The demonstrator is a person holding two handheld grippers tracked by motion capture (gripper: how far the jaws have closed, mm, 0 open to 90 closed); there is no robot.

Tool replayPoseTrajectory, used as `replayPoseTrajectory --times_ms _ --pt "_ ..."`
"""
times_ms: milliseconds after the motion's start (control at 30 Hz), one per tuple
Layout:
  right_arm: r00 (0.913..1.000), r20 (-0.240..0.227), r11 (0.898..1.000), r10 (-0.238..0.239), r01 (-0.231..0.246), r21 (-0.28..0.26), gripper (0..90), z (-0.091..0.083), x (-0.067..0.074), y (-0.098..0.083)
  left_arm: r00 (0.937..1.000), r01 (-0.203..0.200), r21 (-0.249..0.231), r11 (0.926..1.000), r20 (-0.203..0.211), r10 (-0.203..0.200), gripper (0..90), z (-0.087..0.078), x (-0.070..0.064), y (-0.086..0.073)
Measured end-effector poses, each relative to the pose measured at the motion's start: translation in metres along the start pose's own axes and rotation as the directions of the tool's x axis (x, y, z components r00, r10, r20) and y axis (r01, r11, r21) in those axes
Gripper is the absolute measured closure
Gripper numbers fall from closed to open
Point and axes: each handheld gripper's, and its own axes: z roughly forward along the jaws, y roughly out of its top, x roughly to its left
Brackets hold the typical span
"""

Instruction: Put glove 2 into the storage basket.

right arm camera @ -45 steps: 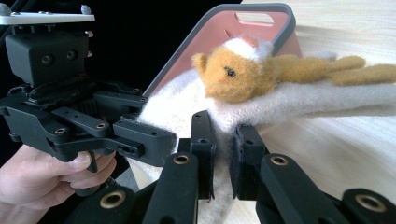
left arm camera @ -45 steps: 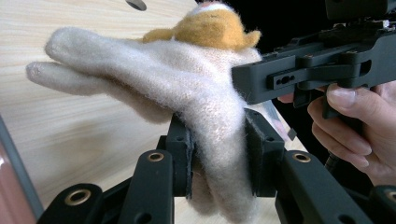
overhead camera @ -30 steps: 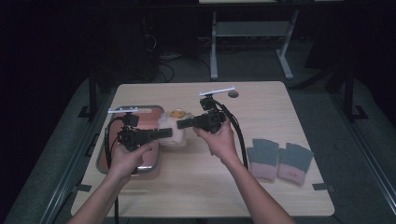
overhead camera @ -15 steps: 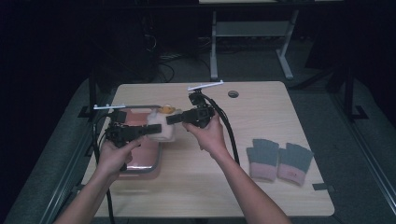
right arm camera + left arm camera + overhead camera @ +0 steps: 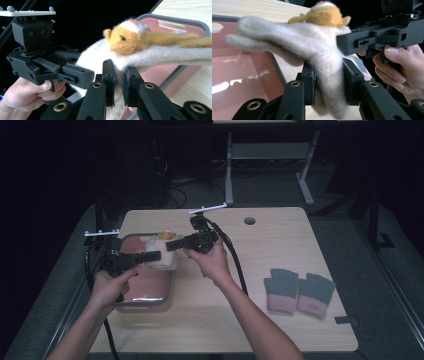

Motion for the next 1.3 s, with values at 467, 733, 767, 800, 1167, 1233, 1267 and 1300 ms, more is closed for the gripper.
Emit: replayPoseTrajectory --times_ms 467,733,767,800,1167,1233,1267,1300 --pt "0.9995 -0.032 1.000 0.001 0.000 0.016 81.4 0.024 0.004 0.008 0.9995 0.022 -0.008 0.9997 -0.022 -0.022 66.7 -0.016 0.015 -0.001" --pt "0.9987 -0.050 0.999 0.008 -0.006 0.037 81.4 0.039 0.001 0.010 0.9984 0.042 -0.002 0.9991 -0.038 -0.042 66.7 -0.023 0.025 -0.003" --pt "0.9985 -0.053 0.999 0.012 -0.010 0.037 81.4 0.042 0.001 0.010 0.9982 0.046 -0.001 0.9990 -0.038 -0.046 66.7 -0.023 0.027 -0.004" --pt "0.9986 -0.052 0.999 0.010 -0.008 0.041 81.4 0.044 0.001 0.010 0.9981 0.049 0.005 0.9988 -0.038 -0.048 66.7 -0.024 0.029 -0.004" --pt "0.9964 -0.067 0.997 0.052 -0.047 0.063 81.4 0.066 -0.010 0.004 0.9949 0.080 0.033 0.9962 -0.064 -0.078 66.7 -0.024 0.047 -0.011" --pt "0.9955 -0.071 0.996 0.063 -0.058 0.066 81.4 0.071 -0.014 0.003 0.9939 0.086 0.043 0.9954 -0.073 -0.082 66.6 -0.024 0.051 -0.013" --pt "0.9950 -0.076 0.996 0.065 -0.060 0.068 81.4 0.073 -0.016 0.002 0.9935 0.090 0.045 0.9949 -0.074 -0.087 66.6 -0.024 0.053 -0.014" --pt "0.9943 -0.077 0.995 0.073 -0.068 0.069 81.4 0.075 -0.018 0.001 0.9929 0.096 0.047 0.9943 -0.075 -0.092 66.6 -0.023 0.055 -0.015"
